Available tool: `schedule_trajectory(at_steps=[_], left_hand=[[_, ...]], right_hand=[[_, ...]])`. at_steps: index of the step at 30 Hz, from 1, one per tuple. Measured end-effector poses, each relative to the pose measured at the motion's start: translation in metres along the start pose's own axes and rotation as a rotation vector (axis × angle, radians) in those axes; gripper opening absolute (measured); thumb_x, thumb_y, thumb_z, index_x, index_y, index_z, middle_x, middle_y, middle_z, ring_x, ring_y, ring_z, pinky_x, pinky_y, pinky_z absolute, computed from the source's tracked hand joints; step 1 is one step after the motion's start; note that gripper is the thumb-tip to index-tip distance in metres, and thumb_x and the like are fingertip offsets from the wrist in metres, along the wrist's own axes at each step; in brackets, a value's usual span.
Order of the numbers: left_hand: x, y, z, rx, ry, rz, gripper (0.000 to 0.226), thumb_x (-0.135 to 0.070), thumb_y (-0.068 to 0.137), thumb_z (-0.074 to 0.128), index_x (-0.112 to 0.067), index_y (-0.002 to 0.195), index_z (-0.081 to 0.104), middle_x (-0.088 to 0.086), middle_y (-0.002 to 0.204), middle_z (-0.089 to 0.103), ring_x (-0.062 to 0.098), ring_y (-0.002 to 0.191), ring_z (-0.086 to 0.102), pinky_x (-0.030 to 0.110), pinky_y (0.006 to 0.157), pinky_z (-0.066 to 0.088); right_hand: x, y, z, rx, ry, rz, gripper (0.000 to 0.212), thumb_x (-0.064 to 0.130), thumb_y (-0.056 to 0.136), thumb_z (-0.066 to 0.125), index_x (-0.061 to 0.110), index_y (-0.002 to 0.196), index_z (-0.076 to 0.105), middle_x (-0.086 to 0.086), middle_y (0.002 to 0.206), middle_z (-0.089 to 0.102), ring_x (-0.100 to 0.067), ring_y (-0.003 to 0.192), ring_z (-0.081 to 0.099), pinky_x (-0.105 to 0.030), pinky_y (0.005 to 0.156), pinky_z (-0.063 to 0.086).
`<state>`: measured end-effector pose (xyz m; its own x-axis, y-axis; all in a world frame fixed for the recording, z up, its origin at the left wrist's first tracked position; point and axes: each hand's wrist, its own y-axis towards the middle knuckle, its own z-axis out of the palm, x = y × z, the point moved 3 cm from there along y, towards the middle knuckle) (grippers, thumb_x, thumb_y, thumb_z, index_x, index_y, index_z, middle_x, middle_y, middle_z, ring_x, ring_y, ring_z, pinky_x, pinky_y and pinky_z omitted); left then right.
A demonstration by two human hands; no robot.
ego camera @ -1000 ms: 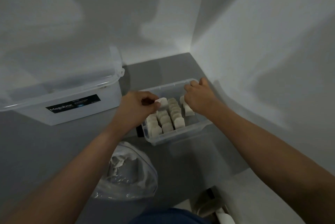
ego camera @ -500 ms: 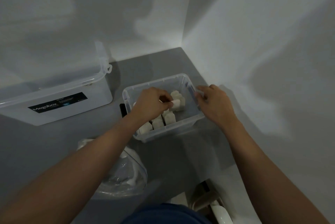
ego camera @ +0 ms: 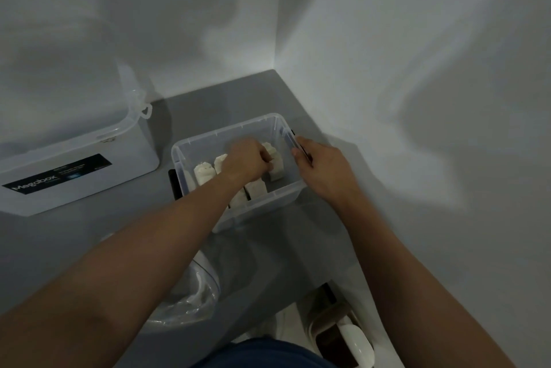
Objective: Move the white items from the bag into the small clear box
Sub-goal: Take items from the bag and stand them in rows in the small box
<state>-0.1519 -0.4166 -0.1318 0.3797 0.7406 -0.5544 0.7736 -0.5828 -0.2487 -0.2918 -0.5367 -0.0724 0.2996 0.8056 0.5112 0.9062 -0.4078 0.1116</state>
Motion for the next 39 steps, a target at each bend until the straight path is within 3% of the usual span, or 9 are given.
schedule_trajectory(at_steps=[10,17,20,24,29,31,34,36,39], left_hand=[[-0.006,-0.018,-0.02,-0.067,0.041,0.075,0.03,-0.029,0.083,0.082,-0.012,0.107,0.077,0.004,0.106,0.075,0.018,0.093,0.069,0.034,0.09,0.056],[0.005,-0.112,-0.093,-0.266,-0.028,0.231,0.017,-0.043,0.092,0.069,-0.029,0.1,0.075,-0.019,0.088,0.071,-0.007,0.077,0.064,0.005,0.072,0.041],[0.031,-0.16,-0.115,-0.324,-0.064,0.242,0.01,-0.04,0.092,0.071,-0.032,0.097,0.073,-0.023,0.081,0.066,-0.011,0.071,0.062,0.002,0.065,0.041],[0.082,-0.211,-0.124,-0.361,-0.089,0.205,0.012,-0.033,0.091,0.072,-0.028,0.102,0.073,-0.018,0.085,0.069,-0.001,0.07,0.063,0.012,0.066,0.046],[0.143,-0.251,-0.1,-0.278,0.045,0.242,0.014,-0.029,0.093,0.07,-0.026,0.105,0.075,-0.009,0.093,0.073,0.013,0.075,0.064,0.029,0.07,0.053],[0.156,-0.26,-0.083,-0.187,0.184,0.349,0.025,-0.035,0.095,0.054,-0.03,0.108,0.074,-0.006,0.1,0.075,0.021,0.086,0.067,0.033,0.069,0.055],[0.174,-0.261,-0.063,-0.095,0.462,0.42,0.031,-0.032,0.092,0.049,-0.031,0.112,0.072,-0.005,0.103,0.074,0.026,0.093,0.063,0.035,0.065,0.052],[0.181,-0.259,-0.059,-0.057,0.627,0.418,0.024,-0.029,0.089,0.059,-0.027,0.108,0.073,-0.002,0.099,0.073,0.026,0.096,0.06,0.036,0.074,0.048],[0.193,-0.259,-0.064,-0.137,0.791,0.428,0.011,-0.027,0.071,0.075,-0.023,0.08,0.079,-0.002,0.074,0.07,0.026,0.082,0.06,0.034,0.074,0.044]], right_hand=[[0.004,-0.003,-0.003,-0.007,-0.073,0.023,0.041,0.041,0.107,0.042,0.022,0.139,0.059,-0.009,0.115,0.074,-0.031,0.1,0.07,-0.035,0.087,0.054],[0.004,-0.005,-0.008,-0.07,-0.136,0.061,0.043,0.043,0.104,0.047,0.018,0.137,0.059,-0.017,0.118,0.067,-0.04,0.107,0.063,-0.046,0.088,0.054],[0.023,-0.02,-0.014,-0.27,-0.083,0.048,0.042,0.041,0.103,0.051,0.016,0.136,0.059,-0.013,0.113,0.065,-0.033,0.099,0.062,-0.035,0.083,0.049],[0.094,-0.068,-0.007,-0.353,0.16,-0.068,0.031,0.029,0.102,0.06,0.017,0.13,0.064,0.005,0.107,0.059,-0.002,0.082,0.053,-0.006,0.076,0.038],[0.171,-0.137,0.052,-0.138,0.33,-0.172,0.02,0.019,0.1,0.063,0.017,0.119,0.067,0.009,0.104,0.059,0.005,0.084,0.056,-0.004,0.076,0.039],[0.182,-0.153,0.087,0.003,0.305,-0.196,0.014,0.015,0.098,0.063,0.016,0.111,0.069,0.006,0.101,0.062,0.0,0.081,0.056,-0.007,0.075,0.041],[0.186,-0.161,0.144,0.277,0.157,-0.182,0.022,0.02,0.094,0.055,0.014,0.105,0.073,-0.004,0.098,0.071,-0.018,0.085,0.065,-0.032,0.077,0.052],[0.19,-0.162,0.164,0.4,-0.022,-0.142,0.035,0.025,0.093,0.047,0.011,0.112,0.072,-0.011,0.103,0.072,-0.031,0.09,0.067,-0.04,0.078,0.052],[0.191,-0.156,0.169,0.345,-0.252,-0.046,0.046,0.024,0.093,0.045,0.013,0.136,0.059,-0.014,0.125,0.068,-0.037,0.106,0.067,-0.043,0.089,0.053]])
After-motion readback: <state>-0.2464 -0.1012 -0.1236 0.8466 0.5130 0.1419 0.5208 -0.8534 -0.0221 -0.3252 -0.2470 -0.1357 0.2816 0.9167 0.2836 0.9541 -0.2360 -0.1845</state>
